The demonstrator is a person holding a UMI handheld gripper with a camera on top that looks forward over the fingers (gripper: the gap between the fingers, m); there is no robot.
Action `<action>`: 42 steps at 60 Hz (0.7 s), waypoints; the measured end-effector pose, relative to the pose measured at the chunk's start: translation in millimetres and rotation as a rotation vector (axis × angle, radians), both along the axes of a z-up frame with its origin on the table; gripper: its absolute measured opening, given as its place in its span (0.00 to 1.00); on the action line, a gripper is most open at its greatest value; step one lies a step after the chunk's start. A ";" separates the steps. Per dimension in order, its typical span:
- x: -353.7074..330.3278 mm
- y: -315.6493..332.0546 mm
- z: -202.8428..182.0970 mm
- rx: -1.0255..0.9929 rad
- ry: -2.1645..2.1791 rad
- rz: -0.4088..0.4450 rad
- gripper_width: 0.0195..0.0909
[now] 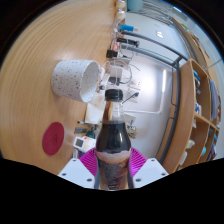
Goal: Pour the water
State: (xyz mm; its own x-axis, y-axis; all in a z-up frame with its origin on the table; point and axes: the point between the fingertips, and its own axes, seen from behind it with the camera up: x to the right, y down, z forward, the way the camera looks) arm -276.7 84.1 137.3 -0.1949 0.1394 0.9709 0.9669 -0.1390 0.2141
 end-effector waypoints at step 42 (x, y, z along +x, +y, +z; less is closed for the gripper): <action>-7.4 -13.3 7.7 0.003 0.405 0.002 0.27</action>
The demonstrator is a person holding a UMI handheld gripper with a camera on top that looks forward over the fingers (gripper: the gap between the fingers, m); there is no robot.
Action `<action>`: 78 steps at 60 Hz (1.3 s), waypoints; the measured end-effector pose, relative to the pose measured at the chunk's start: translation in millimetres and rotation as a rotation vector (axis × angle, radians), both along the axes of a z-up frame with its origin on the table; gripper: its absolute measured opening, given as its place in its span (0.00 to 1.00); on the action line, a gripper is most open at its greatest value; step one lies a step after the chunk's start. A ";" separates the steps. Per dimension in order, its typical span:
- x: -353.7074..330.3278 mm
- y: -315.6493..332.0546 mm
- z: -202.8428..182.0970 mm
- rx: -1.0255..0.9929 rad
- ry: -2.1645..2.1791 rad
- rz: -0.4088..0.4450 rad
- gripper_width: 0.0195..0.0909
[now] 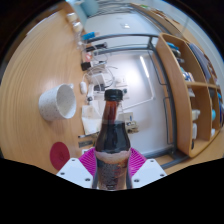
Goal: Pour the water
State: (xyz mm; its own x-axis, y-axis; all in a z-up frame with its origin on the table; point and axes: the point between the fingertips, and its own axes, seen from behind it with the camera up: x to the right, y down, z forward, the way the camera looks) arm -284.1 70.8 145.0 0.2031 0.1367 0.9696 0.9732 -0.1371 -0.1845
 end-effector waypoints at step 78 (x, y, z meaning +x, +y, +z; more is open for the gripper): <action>20.9 -16.9 -40.8 0.057 1.423 -0.165 0.91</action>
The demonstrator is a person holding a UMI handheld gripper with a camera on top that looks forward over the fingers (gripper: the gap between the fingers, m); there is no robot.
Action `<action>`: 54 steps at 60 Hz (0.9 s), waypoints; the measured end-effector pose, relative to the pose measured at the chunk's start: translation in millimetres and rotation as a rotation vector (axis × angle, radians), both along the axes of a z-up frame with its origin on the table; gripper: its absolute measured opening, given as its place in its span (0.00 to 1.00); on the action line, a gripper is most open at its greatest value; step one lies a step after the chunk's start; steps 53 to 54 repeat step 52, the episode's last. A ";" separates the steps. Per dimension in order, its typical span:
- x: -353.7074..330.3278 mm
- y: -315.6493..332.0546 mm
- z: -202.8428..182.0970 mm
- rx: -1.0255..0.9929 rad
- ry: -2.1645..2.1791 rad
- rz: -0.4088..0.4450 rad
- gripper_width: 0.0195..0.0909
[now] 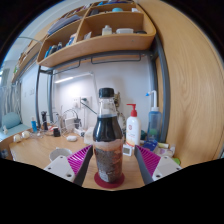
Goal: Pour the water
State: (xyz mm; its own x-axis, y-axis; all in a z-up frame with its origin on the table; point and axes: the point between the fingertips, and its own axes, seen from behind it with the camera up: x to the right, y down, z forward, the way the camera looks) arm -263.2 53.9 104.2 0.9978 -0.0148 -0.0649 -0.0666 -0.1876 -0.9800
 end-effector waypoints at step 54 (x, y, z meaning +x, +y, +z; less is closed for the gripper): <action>-84.6 -119.6 43.5 -0.006 0.009 -0.149 0.91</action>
